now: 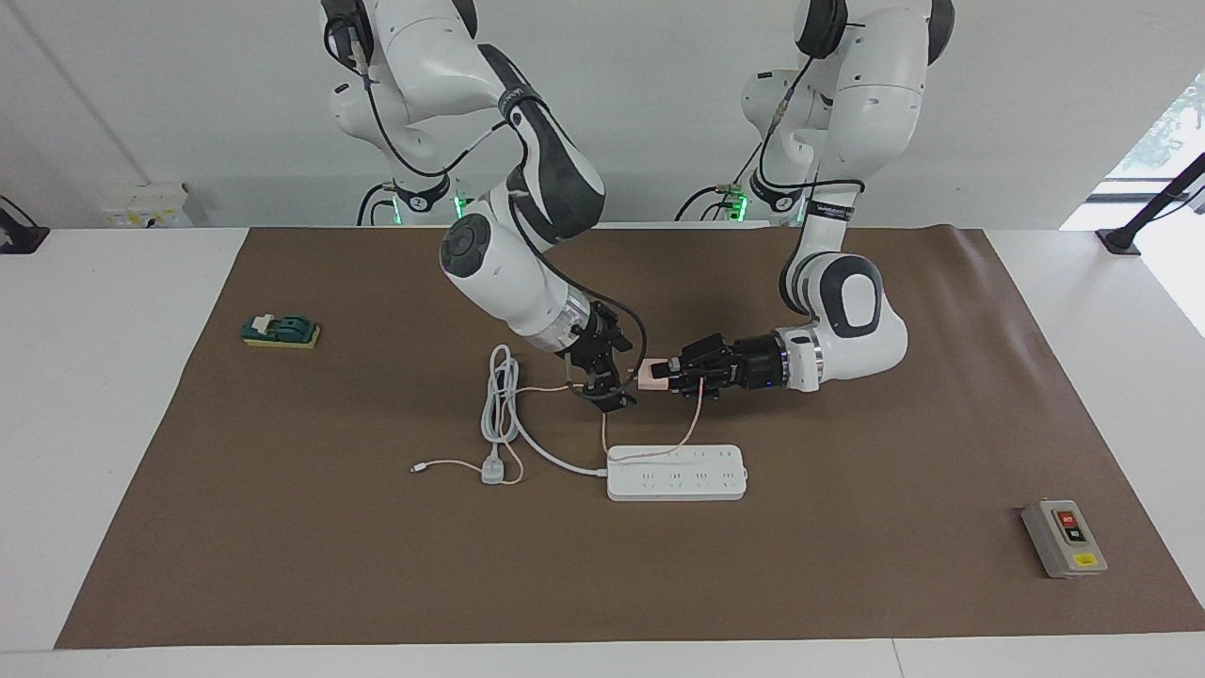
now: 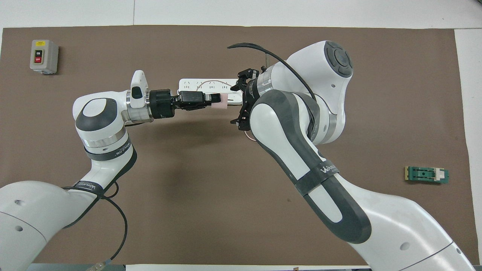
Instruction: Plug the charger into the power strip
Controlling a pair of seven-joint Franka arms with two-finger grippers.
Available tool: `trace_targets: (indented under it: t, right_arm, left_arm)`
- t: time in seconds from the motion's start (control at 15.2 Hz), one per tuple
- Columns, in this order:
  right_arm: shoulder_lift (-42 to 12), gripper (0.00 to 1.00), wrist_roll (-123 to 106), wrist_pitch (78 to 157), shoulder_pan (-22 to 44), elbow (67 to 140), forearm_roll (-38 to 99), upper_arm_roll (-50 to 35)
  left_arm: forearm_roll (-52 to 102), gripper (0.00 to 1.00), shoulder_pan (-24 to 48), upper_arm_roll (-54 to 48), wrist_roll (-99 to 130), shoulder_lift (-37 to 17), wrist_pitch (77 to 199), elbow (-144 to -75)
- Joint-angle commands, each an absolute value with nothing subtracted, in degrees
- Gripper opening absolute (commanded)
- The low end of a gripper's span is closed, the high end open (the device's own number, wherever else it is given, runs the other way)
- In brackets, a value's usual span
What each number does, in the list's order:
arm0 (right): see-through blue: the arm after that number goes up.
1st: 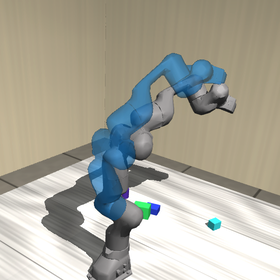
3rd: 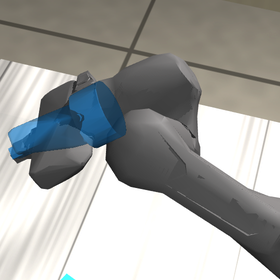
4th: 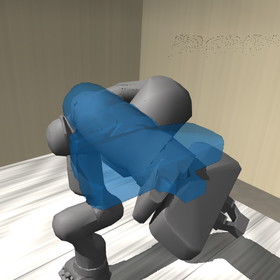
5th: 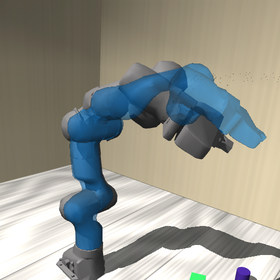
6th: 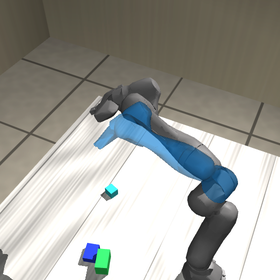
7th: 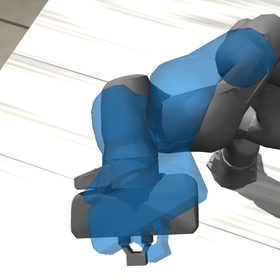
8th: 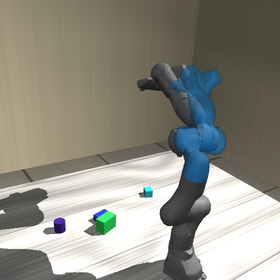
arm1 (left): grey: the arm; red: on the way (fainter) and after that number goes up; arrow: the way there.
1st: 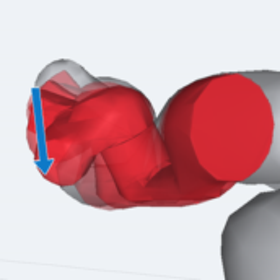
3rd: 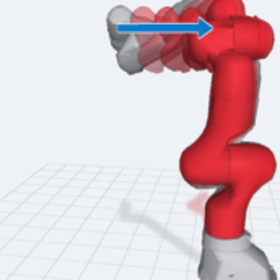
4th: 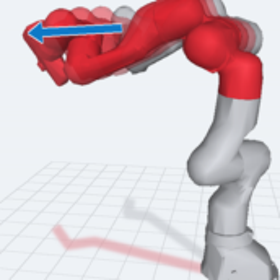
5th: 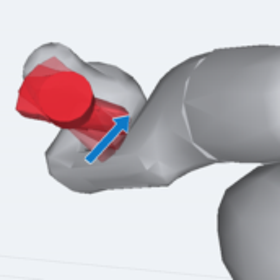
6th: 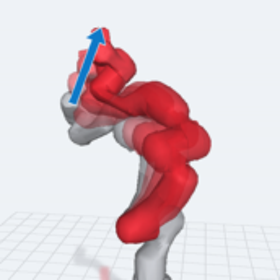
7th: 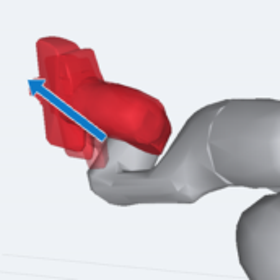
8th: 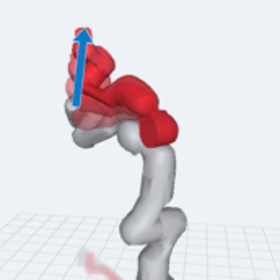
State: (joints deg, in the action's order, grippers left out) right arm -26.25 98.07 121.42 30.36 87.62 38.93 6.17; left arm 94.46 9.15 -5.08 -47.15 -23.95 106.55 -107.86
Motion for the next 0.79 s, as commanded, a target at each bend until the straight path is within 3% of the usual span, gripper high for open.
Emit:
trace_targets:
  t: [0.0,0.4,0.73]
  right_arm:
    - [-23.38,1.00,98.88,120.32,29.80,90.17,36.40,6.33]
    - [-19.17,1.00,84.77,109.89,25.33,91.40,25.50,6.33]
    - [-14.42,1.00,61.92,97.76,17.51,91.93,18.12,6.33]
  left_arm:
    - [88.00,0.00,7.12,-3.79,-43.26,-23.30,105.82,-105.12]
    - [64.65,0.00,6.24,4.30,-21.93,-14.34,101.80,-102.75]
    - [43.62,0.00,3.87,10.10,-10.99,-13.36,83.88,-88.79]
